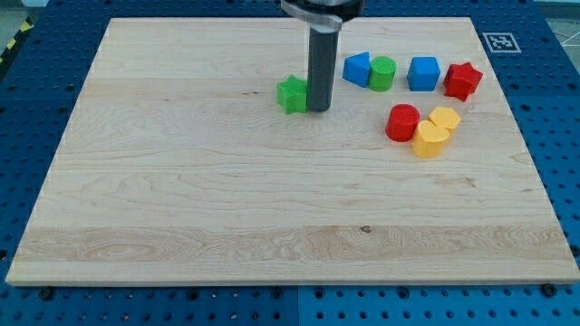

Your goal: Push the green star closer to the green circle

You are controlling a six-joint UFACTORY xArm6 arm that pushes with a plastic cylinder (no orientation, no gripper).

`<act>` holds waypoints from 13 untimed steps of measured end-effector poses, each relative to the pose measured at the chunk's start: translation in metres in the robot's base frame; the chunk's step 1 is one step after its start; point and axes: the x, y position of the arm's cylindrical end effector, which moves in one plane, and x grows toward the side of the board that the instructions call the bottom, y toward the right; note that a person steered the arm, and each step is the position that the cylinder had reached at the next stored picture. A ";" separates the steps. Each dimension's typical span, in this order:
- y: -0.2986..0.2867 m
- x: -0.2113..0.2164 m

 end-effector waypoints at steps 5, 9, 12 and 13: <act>-0.062 -0.048; -0.029 -0.030; -0.084 -0.060; -0.103 -0.087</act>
